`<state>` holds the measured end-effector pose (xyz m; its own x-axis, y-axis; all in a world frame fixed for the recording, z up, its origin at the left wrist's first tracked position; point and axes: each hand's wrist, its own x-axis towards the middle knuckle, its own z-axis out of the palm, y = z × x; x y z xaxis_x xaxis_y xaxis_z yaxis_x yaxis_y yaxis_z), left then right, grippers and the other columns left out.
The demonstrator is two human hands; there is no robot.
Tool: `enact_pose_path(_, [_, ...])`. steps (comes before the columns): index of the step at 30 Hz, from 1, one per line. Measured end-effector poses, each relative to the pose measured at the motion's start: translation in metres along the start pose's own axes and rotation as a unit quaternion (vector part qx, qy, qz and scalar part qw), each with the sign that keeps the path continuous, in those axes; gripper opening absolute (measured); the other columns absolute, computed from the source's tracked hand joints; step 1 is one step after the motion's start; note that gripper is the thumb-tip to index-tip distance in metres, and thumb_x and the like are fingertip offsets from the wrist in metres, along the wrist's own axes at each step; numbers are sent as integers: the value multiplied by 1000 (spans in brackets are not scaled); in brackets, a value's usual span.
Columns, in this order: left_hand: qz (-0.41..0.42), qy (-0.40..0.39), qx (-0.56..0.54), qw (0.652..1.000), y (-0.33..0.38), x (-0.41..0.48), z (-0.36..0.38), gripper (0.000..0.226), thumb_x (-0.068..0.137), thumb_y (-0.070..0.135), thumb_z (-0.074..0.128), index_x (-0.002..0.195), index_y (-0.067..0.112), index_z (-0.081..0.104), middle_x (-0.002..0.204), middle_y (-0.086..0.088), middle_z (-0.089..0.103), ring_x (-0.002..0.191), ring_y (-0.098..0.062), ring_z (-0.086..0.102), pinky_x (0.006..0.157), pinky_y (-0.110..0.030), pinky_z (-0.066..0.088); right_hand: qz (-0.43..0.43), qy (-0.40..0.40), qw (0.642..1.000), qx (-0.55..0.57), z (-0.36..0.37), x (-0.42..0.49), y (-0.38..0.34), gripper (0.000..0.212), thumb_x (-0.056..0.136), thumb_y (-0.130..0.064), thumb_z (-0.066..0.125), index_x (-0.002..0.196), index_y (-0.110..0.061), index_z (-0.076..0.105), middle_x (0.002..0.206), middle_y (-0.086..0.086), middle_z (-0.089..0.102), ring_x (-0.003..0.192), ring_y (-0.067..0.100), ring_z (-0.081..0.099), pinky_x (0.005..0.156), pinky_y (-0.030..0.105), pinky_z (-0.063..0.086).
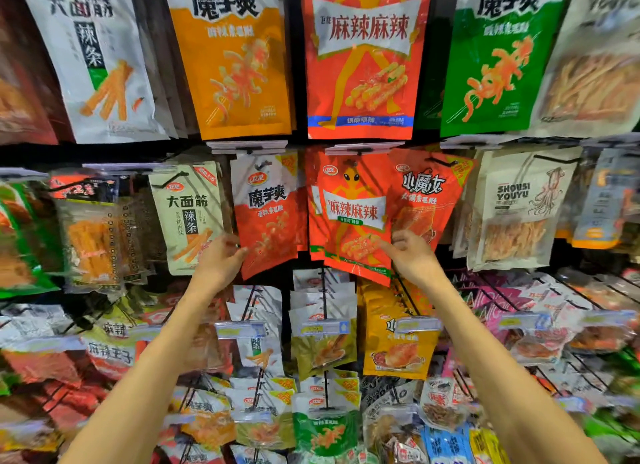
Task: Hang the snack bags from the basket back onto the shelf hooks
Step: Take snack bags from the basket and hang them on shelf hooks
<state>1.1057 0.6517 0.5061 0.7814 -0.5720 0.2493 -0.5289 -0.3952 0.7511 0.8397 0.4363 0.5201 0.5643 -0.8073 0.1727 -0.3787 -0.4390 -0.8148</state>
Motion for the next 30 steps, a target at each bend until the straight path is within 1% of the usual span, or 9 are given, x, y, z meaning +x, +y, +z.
enact_pose_path(3, [49,-9,102,994,-2,-14,-18,30,94,28,63,117,11,55,90,3,60,98,-26,60,82,-40,46,-23,-1,992,-126,-10,-19,-5,44,95,-37,59,128,-8,53,119,9,66,107,31,62,76,35,48])
enact_pose_path(5, [83,-15,195,977,4,-27,-27,36,92,30,61,122,10,54,101,-8,63,107,-33,58,85,-42,47,-55,4,967,-248,-17,-31,-6,53,90,-41,53,134,-12,50,119,9,65,108,33,63,80,41,53])
enact_pose_path(7, [104,-35,290,951,14,-42,-34,43,91,35,58,127,13,50,117,-18,62,121,-38,51,91,-46,49,-59,-7,933,-354,-22,-49,-13,58,91,-42,53,140,-15,44,126,11,60,115,36,57,88,45,52])
enact_pose_path(9, [100,-64,381,917,25,-59,-39,51,93,42,55,135,16,45,131,-19,55,132,-38,41,98,-46,46,-49,-14,901,-430,-25,-71,-20,55,95,-40,56,141,-15,42,136,12,50,125,37,46,97,48,42])
enact_pose_path(11, [108,-82,428,894,35,-80,-39,56,95,46,52,140,17,40,137,-18,49,132,-39,39,101,-48,43,-61,2,878,-475,-28,-94,-22,53,95,-41,55,139,-15,44,138,12,47,131,36,40,105,51,37])
enact_pose_path(13, [136,-81,428,890,42,-102,-33,56,95,45,51,142,17,37,136,-16,49,127,-39,43,99,-52,44,-63,13,869,-490,-33,-117,-22,51,95,-39,54,138,-14,45,141,12,44,135,35,35,109,55,33])
enact_pose_path(16, [160,-108,424,885,53,-133,-19,57,96,45,49,145,20,33,142,-13,44,131,-38,41,101,-55,41,-24,-7,864,-503,-45,-157,-21,56,96,-40,54,143,-15,40,150,13,35,141,34,27,113,55,26])
enact_pose_path(22, [225,-172,425,859,91,-194,22,62,98,50,47,149,22,29,146,-11,41,134,-36,38,105,-54,36,58,-33,858,-510,-89,-235,-4,50,97,-44,53,135,-13,44,141,13,41,135,35,34,107,52,33])
enact_pose_path(30, [340,-179,385,839,177,-264,83,61,98,48,49,149,22,29,152,-12,34,140,-37,30,110,-57,32,117,23,861,-494,-168,-319,38,54,99,-39,50,146,-17,35,147,11,38,136,34,35,108,49,33])
